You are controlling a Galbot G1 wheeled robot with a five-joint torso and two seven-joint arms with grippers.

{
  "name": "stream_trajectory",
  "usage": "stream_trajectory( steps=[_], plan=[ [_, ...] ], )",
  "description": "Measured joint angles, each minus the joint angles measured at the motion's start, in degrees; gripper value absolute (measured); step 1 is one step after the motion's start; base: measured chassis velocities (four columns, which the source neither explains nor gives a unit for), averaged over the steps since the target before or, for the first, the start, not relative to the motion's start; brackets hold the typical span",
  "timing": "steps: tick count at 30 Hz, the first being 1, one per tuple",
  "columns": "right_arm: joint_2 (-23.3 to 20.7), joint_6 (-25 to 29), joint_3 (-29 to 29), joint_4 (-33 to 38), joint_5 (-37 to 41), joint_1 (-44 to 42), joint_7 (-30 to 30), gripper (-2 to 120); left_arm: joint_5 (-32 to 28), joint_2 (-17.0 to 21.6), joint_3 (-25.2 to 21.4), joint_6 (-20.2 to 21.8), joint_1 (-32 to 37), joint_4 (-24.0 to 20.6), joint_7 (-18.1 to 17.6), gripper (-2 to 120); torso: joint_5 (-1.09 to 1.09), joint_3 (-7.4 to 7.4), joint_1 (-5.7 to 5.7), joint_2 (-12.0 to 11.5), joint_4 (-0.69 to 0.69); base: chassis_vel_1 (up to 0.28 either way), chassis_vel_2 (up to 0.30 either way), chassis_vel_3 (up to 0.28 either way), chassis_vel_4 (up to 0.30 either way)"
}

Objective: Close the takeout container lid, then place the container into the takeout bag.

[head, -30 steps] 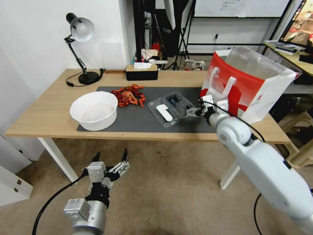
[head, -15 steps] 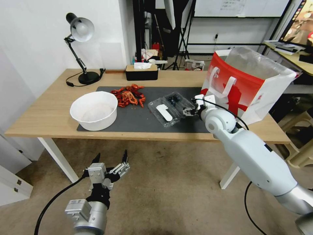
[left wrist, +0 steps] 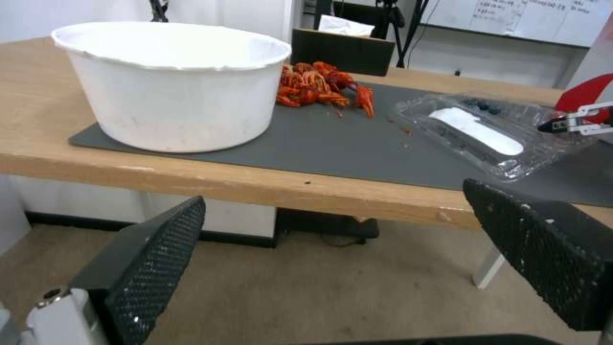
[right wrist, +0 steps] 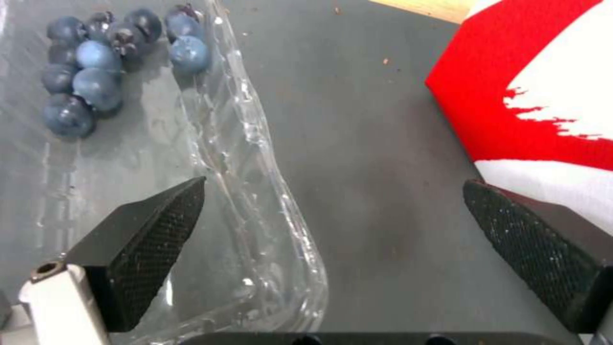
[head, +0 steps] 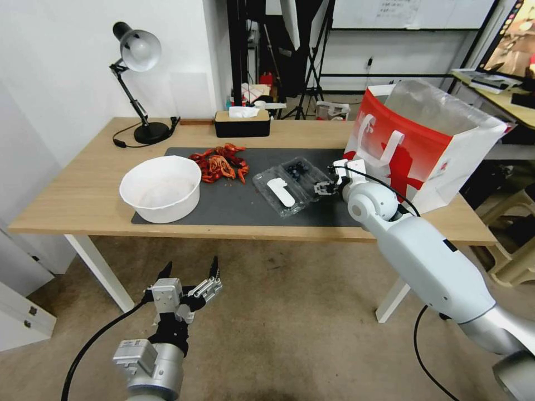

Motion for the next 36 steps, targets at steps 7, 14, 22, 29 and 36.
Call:
stream_trajectory(
  steps=[7, 14, 22, 29, 36],
  plan=[
    [-0.5, 0.0, -0.1, -0.3, 0.2, 0.1, -0.1, 100, -0.1, 0.1, 0.0, -0.3, -0.3, 0.3, -0.1, 100, 0.0, 0.0, 0.0, 0.0, 0.0, 0.0, 0.0, 0.0, 0.0],
    [-0.9, 0.1, -0.1, -0.3, 0.4, -0.3, -0.1, 100, -0.3, 0.4, 0.0, -0.5, -0.5, 0.5, -0.3, 100, 0.0, 0.0, 0.0, 0.0, 0.0, 0.0, 0.0, 0.0, 0.0],
    [-1.0, 0.1, -0.1, 0.1, 0.4, -0.6, 0.0, 100, -0.3, 0.6, 0.0, -0.6, -0.5, 0.6, -0.4, 100, 0.0, 0.0, 0.0, 0.0, 0.0, 0.0, 0.0, 0.0, 0.0],
    [-1.0, 0.1, -0.1, 0.3, 0.4, -0.7, 0.1, 100, -0.3, 0.6, 0.0, -0.7, -0.6, 0.6, -0.4, 100, 0.0, 0.0, 0.0, 0.0, 0.0, 0.0, 0.0, 0.0, 0.0],
    [-1.5, 0.1, 0.0, 0.9, 0.6, -1.0, 0.7, 100, -0.3, 0.6, 0.1, -0.7, -0.6, 0.6, -0.5, 100, 0.0, 0.0, 0.0, 0.0, 0.01, 0.0, 0.0, 0.0, 0.0]
  ],
)
